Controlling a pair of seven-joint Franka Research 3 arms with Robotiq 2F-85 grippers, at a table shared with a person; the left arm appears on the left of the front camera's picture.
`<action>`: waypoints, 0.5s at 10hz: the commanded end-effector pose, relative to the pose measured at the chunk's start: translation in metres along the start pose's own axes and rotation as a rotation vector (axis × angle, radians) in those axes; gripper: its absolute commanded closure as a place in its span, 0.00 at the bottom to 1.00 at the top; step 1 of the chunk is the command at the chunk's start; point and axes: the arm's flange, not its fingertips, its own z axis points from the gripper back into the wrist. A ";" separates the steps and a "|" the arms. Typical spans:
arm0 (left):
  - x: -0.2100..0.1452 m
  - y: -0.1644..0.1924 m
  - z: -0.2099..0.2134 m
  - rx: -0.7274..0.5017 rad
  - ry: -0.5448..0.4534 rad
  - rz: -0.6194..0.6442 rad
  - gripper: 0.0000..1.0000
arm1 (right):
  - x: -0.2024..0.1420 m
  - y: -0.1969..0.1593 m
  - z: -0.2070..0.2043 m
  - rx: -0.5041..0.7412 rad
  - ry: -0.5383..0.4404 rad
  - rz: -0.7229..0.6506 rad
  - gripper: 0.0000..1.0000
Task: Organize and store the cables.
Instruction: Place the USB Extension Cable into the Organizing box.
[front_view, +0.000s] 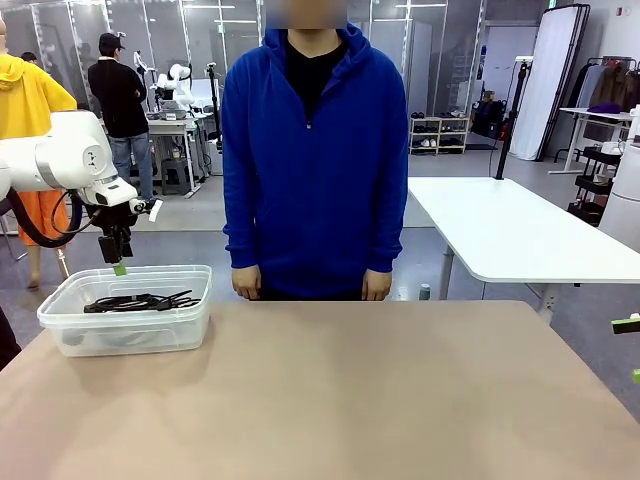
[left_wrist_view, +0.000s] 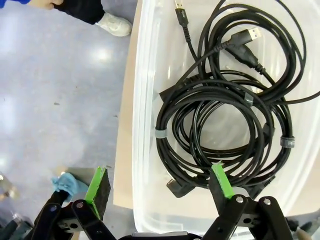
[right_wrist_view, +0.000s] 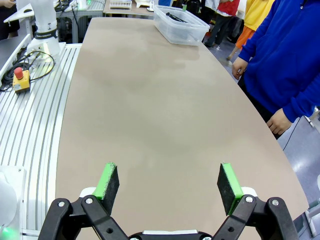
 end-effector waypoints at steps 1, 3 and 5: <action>-0.001 0.012 0.009 -0.032 -0.067 0.037 0.00 | 0.003 -0.001 -0.001 -0.009 0.006 -0.012 0.00; 0.000 0.000 0.000 0.000 0.000 0.000 0.00 | 0.003 -0.001 -0.001 -0.009 0.006 -0.012 0.00; 0.000 0.000 0.000 0.000 0.000 0.000 0.00 | 0.003 -0.001 -0.001 -0.009 0.006 -0.012 0.00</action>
